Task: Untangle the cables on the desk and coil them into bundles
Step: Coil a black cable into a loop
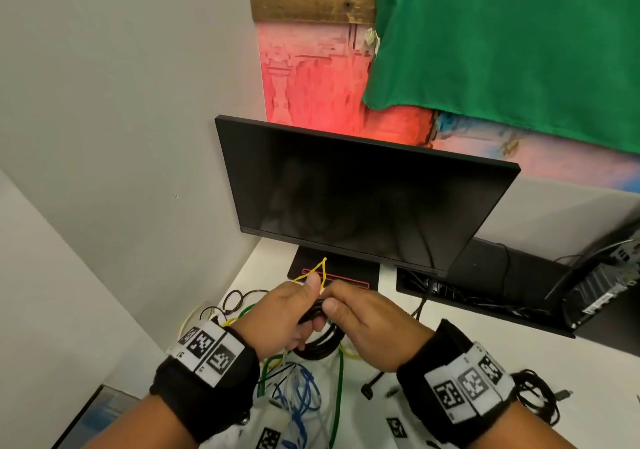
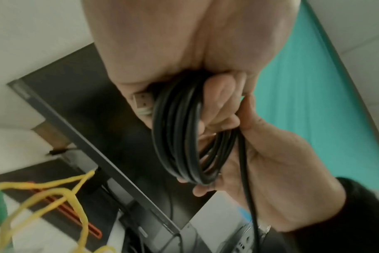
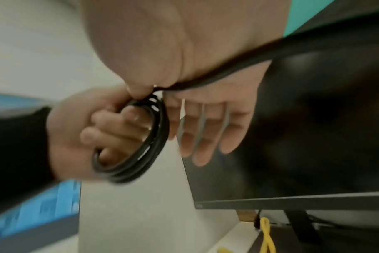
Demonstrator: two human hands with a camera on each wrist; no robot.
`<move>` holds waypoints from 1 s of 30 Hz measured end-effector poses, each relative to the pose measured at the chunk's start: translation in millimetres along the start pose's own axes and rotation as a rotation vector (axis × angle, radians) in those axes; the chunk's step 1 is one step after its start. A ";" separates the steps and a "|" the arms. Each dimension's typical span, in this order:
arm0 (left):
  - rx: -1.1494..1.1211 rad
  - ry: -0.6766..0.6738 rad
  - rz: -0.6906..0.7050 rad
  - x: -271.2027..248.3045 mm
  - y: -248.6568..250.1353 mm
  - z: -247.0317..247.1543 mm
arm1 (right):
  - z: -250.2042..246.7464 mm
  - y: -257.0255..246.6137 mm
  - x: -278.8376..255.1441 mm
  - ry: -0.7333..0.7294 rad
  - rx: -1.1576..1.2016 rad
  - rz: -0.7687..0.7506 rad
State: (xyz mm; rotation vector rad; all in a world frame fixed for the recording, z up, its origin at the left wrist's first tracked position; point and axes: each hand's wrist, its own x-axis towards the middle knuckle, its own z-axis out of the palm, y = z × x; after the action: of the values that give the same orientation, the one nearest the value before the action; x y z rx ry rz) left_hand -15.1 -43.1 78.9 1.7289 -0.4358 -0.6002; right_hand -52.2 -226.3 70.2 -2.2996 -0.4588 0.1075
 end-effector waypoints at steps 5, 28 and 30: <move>-0.413 -0.069 -0.002 -0.5 1.6 9.6 | 3.9 1.0 8.6 0.221 0.434 -0.012; -0.376 0.246 0.277 21.3 15.7 -26.5 | 66.1 84.9 5.2 0.816 0.608 0.603; -0.287 0.268 0.300 23.6 10.4 -28.2 | 57.6 80.1 4.6 0.771 0.373 0.597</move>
State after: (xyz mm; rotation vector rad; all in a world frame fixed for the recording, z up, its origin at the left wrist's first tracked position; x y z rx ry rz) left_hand 21.0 -37.3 90.1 1.4100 -0.3880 -0.1991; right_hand -36.9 -236.2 -26.8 -1.8489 0.5943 -0.3636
